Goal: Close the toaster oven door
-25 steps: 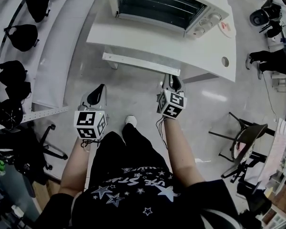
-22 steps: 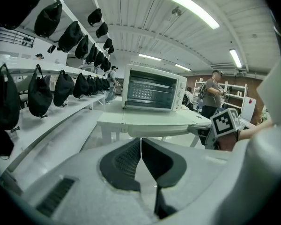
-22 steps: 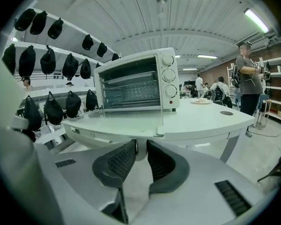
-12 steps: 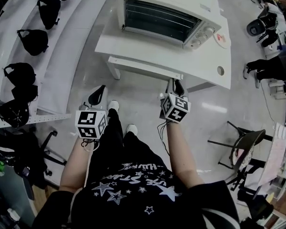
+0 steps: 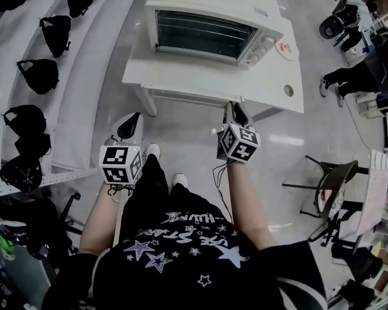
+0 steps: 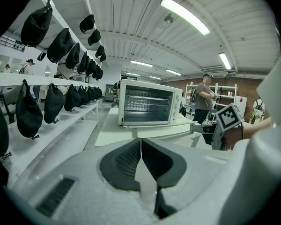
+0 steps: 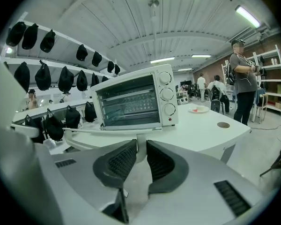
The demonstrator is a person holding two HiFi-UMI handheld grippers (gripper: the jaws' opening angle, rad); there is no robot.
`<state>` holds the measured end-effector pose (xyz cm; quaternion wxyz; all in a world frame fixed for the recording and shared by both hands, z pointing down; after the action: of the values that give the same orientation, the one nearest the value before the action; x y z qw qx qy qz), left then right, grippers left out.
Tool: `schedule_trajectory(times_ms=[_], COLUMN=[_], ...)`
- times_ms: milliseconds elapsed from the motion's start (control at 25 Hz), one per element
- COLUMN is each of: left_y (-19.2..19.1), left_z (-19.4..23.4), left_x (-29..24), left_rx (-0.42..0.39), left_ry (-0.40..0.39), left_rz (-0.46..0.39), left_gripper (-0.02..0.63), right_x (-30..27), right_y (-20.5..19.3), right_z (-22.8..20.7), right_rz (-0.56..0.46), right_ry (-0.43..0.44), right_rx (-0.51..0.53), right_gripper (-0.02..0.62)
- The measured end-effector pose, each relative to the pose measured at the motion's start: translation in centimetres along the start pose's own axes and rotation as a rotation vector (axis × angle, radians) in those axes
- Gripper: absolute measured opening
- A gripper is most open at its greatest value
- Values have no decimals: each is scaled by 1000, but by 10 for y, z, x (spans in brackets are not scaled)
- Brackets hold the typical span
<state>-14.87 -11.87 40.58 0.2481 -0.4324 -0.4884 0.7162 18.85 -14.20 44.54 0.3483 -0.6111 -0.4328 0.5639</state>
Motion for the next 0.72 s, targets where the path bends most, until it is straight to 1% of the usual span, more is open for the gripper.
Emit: schedule_trajectory(times_ms=[280,480,720], left_y=[25,42,64], left_z=[8,16,25], left_x=[-12,-27,-43], left_rx=[-22,-31,-35], left_ry=[-41,-62,-81], left_rz=[-30,-53,-90], left_gripper=[23,23,23], right_x=[5,3,0], right_y=[28,50,71], right_z=[2,4,5], right_rz=[-25,-48,-58], right_ry=[4,-9,-25], right_rx=[-12,-3,-16], right_gripper=[74,74,74])
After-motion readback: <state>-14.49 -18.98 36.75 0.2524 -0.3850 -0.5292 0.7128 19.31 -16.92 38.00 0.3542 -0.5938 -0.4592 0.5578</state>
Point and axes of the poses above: the fingertips, and each gripper's own axes: x backward along the fingers, z to its left, y out of its top, the point moved 9 cm from there along x, backward along the fingers, and after that the axes turned 4 degrees about -y, right-handed, at the moved point
